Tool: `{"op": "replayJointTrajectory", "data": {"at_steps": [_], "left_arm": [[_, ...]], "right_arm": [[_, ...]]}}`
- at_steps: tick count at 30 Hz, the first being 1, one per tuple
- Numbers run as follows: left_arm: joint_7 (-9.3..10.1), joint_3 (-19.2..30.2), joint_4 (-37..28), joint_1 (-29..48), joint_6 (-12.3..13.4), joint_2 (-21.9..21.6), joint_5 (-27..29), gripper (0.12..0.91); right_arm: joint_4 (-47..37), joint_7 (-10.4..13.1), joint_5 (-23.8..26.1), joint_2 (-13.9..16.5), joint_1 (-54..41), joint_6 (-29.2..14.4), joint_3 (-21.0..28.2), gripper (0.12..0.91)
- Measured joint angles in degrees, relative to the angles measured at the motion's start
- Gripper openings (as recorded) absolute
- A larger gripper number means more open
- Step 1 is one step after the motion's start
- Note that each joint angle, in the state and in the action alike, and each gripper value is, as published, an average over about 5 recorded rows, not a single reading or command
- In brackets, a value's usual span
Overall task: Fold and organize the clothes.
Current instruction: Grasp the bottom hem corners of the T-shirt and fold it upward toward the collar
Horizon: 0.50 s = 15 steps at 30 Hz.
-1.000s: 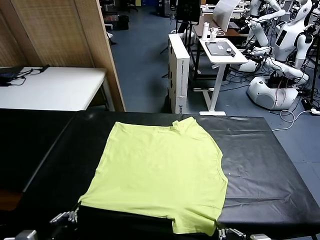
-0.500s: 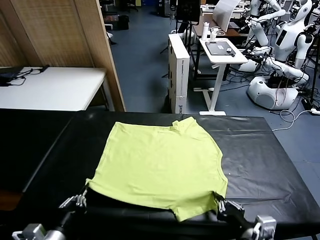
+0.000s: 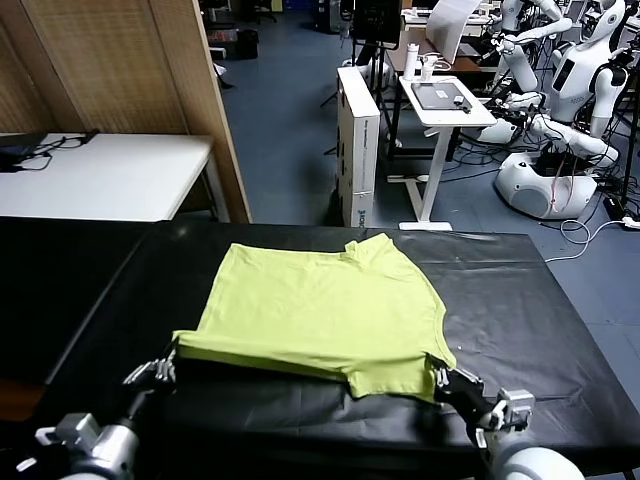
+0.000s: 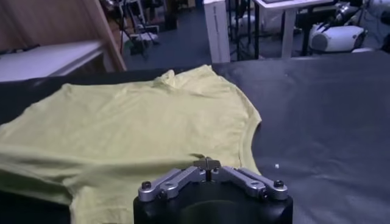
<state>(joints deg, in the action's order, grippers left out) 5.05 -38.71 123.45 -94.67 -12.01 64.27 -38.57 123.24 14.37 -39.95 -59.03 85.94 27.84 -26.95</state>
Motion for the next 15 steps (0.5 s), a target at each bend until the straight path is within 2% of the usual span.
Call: {"op": "replayJointTrajectory", "data": {"at_steps": [7, 15], "left_arm": [[-0.18, 2.1, -3.4, 4.3, -0.2, -2.0, 0.3, 0.147], [-0.4, 3.8, -8.0, 8.0, -0.4, -3.6, 0.4, 0.147]], "right_arm": [[-3.7, 0.2, 1.2, -0.3, -5.2, -0.4, 2.7, 0.14], [-6.6, 0.6, 1.4, 1.0, -10.2, -0.1, 5.3, 0.14]]}}
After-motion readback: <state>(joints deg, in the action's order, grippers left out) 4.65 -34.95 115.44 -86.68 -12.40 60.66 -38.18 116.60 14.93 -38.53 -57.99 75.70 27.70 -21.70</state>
